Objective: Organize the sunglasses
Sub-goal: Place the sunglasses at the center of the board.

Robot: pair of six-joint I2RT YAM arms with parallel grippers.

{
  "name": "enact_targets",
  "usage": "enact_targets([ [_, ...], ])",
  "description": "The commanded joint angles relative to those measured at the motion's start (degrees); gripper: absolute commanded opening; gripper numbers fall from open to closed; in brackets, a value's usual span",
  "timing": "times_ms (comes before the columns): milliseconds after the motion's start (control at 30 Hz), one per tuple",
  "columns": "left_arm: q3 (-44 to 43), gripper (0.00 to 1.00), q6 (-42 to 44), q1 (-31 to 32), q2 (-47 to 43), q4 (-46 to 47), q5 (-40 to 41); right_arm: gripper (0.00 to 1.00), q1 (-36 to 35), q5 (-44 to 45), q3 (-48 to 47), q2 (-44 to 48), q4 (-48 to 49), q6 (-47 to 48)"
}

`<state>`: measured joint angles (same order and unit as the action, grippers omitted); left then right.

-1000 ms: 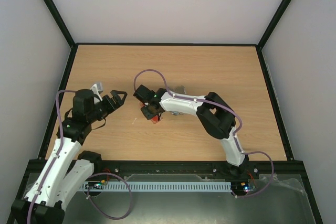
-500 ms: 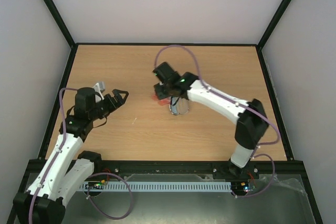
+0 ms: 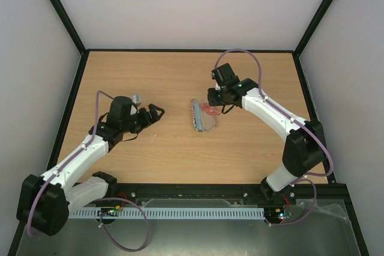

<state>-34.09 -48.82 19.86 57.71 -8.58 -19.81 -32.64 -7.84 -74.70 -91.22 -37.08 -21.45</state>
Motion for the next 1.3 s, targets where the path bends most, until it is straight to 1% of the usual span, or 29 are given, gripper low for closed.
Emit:
enact_targets([
  [0,-1.48,0.99,-1.26,2.28,2.49,4.07,2.56,0.03,2.53,-2.23,-0.04,4.66,1.90,0.70],
  [133,-1.74,0.99,-0.88,2.65,1.99,3.21,3.22,0.03,4.56,0.13,-0.56,8.82,1.25,0.45],
  [267,-1.54,0.99,-0.34,2.64,1.04,2.22,3.63,0.04,5.03,10.56,0.22,10.39,-0.67,0.08],
  [333,-0.97,0.99,-0.31,2.64,0.35,2.29,3.49,0.04,5.40,16.15,2.42,10.40,-0.62,-1.09],
  [433,-0.32,0.99,-0.23,2.64,-0.37,2.40,3.27,0.03,6.79,19.29,6.40,9.39,1.16,-2.75],
  [600,0.70,0.99,0.03,2.64,-1.25,2.75,2.88,0.03,7.58,20.91,11.68,5.92,6.68,-3.42],
  [767,2.22,0.99,-0.50,2.64,-3.37,3.78,2.07,0.03,7.61,18.26,15.92,2.38,10.20,-3.79],
  [967,4.57,0.99,-1.33,2.64,-6.27,4.51,1.37,0.03,7.59,15.23,19.40,-1.35,11.29,-4.49],
  [1033,5.21,0.99,-1.41,2.64,-6.83,4.54,1.11,0.09,7.59,14.64,20.09,-2.35,11.54,-4.69],
  [1100,5.54,0.99,-1.47,2.64,-7.37,4.44,1.01,0.20,7.59,14.39,20.50,-2.56,11.60,-4.90],
  [1200,5.78,0.99,-1.38,2.64,-7.99,4.03,1.00,0.30,7.60,14.27,20.45,-1.61,11.25,-4.96],
  [1267,5.76,0.99,-1.27,2.64,-8.08,3.97,1.08,0.32,7.59,14.20,19.96,-0.90,10.47,-4.92],
])
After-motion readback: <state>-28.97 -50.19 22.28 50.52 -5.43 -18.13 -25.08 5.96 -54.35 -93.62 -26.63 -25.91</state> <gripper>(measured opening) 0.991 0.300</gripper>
